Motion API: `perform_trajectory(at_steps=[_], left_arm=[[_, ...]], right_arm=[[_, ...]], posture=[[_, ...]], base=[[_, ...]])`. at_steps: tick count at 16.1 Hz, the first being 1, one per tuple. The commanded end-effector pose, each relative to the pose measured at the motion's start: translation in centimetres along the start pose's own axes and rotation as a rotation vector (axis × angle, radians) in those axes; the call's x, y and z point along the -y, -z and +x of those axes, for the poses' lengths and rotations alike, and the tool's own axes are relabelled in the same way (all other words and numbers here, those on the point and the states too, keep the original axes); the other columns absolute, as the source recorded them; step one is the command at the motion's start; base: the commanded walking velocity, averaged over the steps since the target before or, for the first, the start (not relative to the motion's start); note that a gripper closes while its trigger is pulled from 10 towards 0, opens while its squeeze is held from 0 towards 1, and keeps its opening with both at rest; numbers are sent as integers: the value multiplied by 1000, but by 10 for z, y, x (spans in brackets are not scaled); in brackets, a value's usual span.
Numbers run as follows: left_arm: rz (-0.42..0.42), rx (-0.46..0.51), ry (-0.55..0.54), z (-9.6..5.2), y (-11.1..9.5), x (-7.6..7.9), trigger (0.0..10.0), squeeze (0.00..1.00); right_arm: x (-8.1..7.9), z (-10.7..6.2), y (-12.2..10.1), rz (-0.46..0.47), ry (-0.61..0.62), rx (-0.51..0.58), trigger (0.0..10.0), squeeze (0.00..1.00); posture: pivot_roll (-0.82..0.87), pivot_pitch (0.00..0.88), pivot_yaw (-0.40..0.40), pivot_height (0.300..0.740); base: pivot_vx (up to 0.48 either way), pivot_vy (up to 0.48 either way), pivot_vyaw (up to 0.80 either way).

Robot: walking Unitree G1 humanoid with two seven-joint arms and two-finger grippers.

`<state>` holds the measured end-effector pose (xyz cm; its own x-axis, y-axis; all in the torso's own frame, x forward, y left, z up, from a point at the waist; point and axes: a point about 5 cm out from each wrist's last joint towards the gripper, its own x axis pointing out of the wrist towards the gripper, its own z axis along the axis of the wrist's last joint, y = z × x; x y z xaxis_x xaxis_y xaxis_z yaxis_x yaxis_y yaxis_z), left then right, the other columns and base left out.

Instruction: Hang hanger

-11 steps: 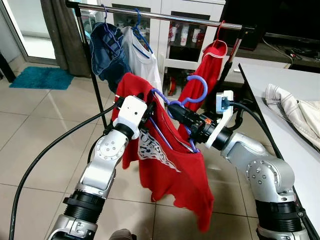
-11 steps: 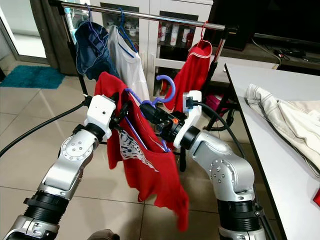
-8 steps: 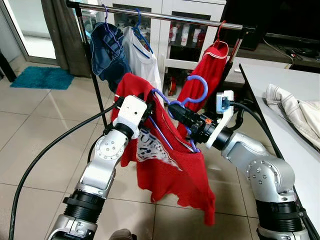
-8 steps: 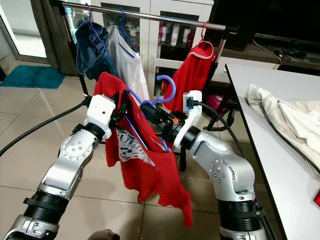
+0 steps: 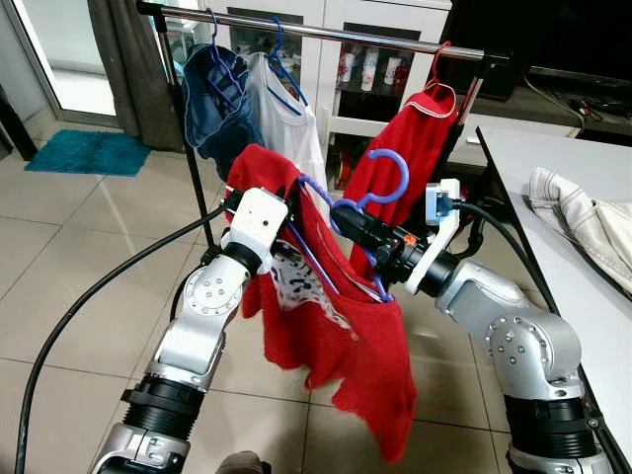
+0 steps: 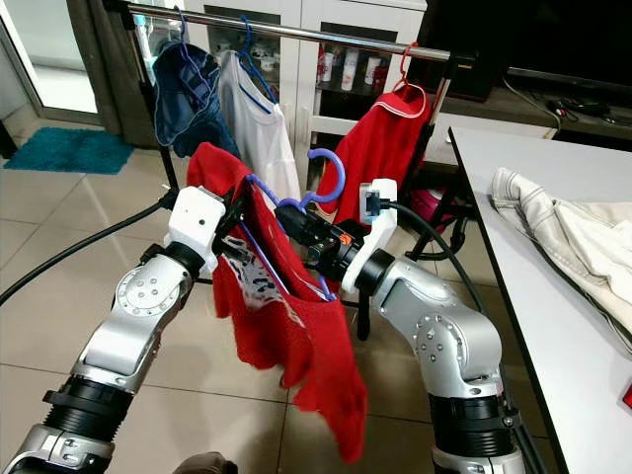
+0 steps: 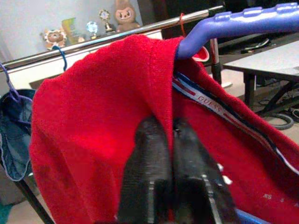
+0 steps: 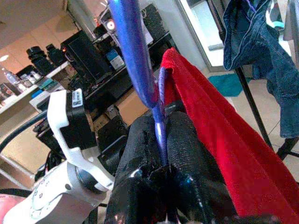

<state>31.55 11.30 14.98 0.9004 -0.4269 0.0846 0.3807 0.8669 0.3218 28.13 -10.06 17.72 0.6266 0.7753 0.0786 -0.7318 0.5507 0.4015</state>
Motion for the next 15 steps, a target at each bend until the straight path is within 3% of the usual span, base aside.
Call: perform_trajectory(at_steps=[1, 3, 5, 7, 9, 11, 13, 14, 15], left_arm=[[-4, 33, 20, 0, -7, 3, 0, 0], [-15, 41, 32, -2, -8, 4, 0, 0], [-29, 57, 63, -11, -9, 2, 0, 0], [-26, 156, 29, -17, -23, -9, 0, 0], [-28, 196, 19, -21, -29, -15, 0, 0], [-23, 240, -106, -26, -40, -39, 0, 0], [29, 160, -314, -32, -36, -86, 0, 0], [40, 145, -331, -33, -35, -93, 0, 0], [75, 87, -386, -37, -31, -115, 0, 0]], right_arm=[[-3, -2, -3, -18, -20, 23, 0, 0], [-2, -3, -1, -21, -4, 11, 0, 0], [10, -2, 5, -62, 90, -47, 0, 0], [20, -5, 12, -125, 152, -116, 0, 0], [23, -7, 16, -159, 157, -159, 0, 0], [22, -15, 26, -224, 119, -243, 0, 0], [16, -31, 25, -248, 21, -258, 0, 0], [15, -33, 23, -246, 9, -255, 0, 0], [14, -40, 17, -233, -18, -229, 0, 0]], posture=[[84, 0, -50, 740], [89, 0, -52, 740], [95, 0, -51, 740], [104, 0, -50, 740], [105, 0, -48, 740], [103, 0, -42, 740], [102, 0, -39, 740], [100, 0, -37, 740], [99, 0, -34, 740]], base=[[0, 0, 0], [0, 0, 0], [0, 0, 0], [0, 0, 0], [0, 0, 0], [0, 0, 0], [0, 0, 0], [0, 0, 0], [0, 0, 0]])
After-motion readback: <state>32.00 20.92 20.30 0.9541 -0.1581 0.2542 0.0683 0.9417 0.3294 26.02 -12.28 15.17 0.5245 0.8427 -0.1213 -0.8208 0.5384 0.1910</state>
